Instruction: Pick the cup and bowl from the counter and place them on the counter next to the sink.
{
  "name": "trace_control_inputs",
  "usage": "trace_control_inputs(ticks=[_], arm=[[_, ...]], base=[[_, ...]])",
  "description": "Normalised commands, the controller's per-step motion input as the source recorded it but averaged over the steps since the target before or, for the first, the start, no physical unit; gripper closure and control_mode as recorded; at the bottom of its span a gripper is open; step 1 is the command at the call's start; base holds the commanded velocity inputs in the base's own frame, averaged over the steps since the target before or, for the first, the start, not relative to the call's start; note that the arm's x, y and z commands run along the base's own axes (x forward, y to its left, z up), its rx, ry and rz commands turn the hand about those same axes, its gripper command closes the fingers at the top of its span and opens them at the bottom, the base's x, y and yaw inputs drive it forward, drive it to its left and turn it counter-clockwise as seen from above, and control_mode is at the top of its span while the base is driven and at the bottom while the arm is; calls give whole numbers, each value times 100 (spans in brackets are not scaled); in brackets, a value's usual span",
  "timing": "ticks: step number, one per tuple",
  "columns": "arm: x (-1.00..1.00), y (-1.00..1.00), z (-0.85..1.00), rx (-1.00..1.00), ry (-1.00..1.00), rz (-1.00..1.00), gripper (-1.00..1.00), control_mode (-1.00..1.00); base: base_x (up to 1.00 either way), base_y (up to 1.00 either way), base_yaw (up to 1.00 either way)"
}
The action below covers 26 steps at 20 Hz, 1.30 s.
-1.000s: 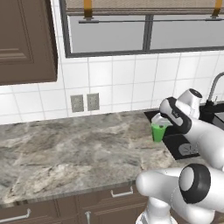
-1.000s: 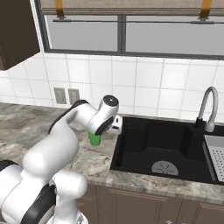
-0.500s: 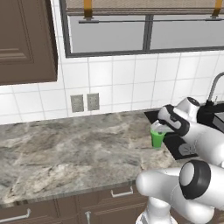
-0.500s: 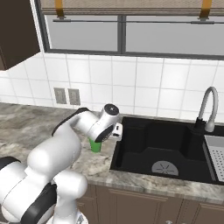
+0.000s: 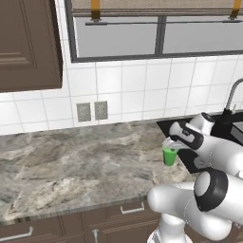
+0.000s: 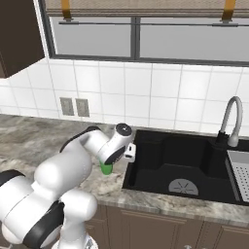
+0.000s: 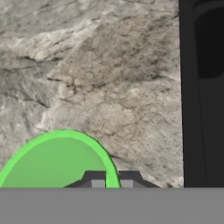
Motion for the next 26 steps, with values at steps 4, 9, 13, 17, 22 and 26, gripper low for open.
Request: trace_control_inputs(ticks=[4,9,13,17,22,26], arm=[[0,0,-25,0,0,0,100,-100],[0,0,-26,0,0,0,100,-100],[0,0,-25,0,0,0,100,-100],[0,0,-22,0,0,0,100,-100],[-3,5,0,0,0,0,100,-100],[-13,28,0,0,-3,4,-100,-100]], base=[[0,0,0],[0,0,0],[0,0,0],[0,0,0],[0,0,0],[0,0,0]])
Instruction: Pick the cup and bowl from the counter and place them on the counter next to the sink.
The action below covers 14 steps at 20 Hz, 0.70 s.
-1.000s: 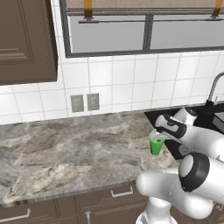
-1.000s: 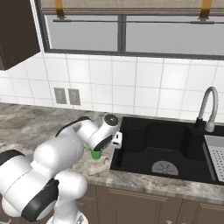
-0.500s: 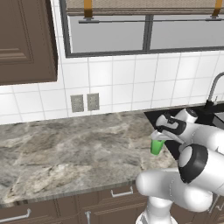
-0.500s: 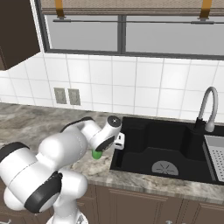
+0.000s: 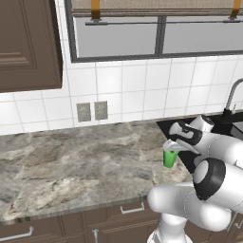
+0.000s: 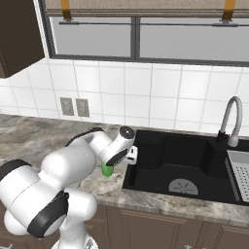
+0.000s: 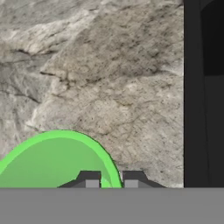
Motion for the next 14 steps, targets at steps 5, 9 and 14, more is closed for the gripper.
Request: trace_control_inputs(ticks=[5,9,14], arm=[[-11,18,4,0,-2,1,-100,-100],[-1,9,4,0,0,0,-100,-100],[-9,0,12,0,0,0,-100,-100]], base=[[0,0,0],[0,0,0],[0,0,0]])
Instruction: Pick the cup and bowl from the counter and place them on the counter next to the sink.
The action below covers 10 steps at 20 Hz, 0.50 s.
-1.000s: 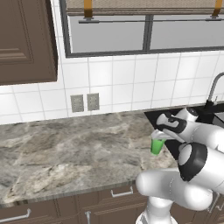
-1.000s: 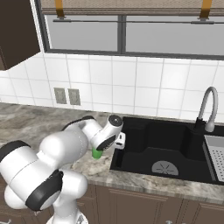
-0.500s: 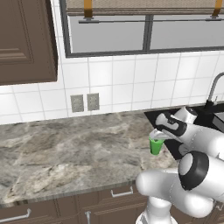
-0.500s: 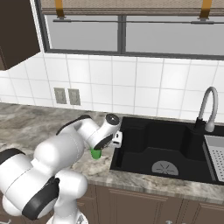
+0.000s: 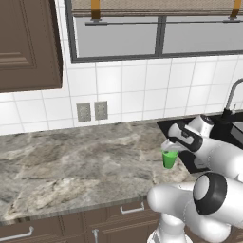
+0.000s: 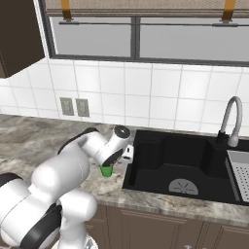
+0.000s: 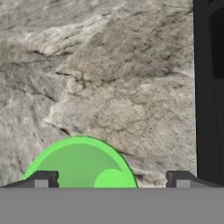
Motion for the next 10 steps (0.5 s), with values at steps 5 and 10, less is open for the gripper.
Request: trace_control_inputs(ticks=[5,10], arm=[[-8,-8,15,2,0,0,-100,-100],[-13,-10,21,5,0,0,-100,-100]], base=[[0,0,0],[0,0,0]])
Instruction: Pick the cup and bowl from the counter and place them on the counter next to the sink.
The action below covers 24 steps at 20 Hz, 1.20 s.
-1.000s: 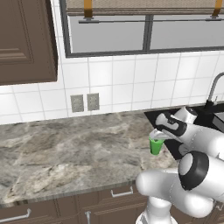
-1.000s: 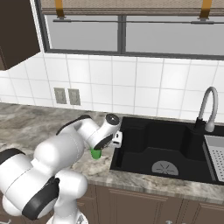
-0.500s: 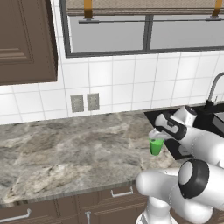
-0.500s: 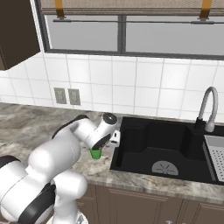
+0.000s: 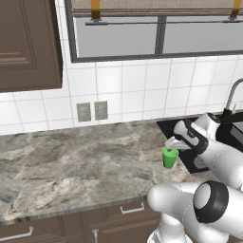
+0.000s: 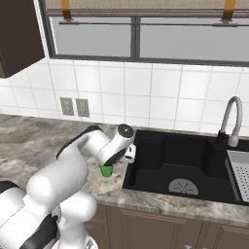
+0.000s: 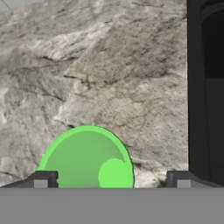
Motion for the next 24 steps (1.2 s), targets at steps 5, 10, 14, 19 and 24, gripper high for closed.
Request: trace_control_inputs(ticks=[5,10,14,19,24], arm=[[-31,0,30,1,0,0,-100,-100],[-50,0,53,0,0,0,-100,-100],[-84,0,58,0,0,0,-100,-100],[-99,10,54,0,0,0,-100,-100],[-80,50,39,0,1,1,-100,-100]], base=[[0,0,0],[0,0,0],[0,0,0],[0,0,0],[0,0,0]])
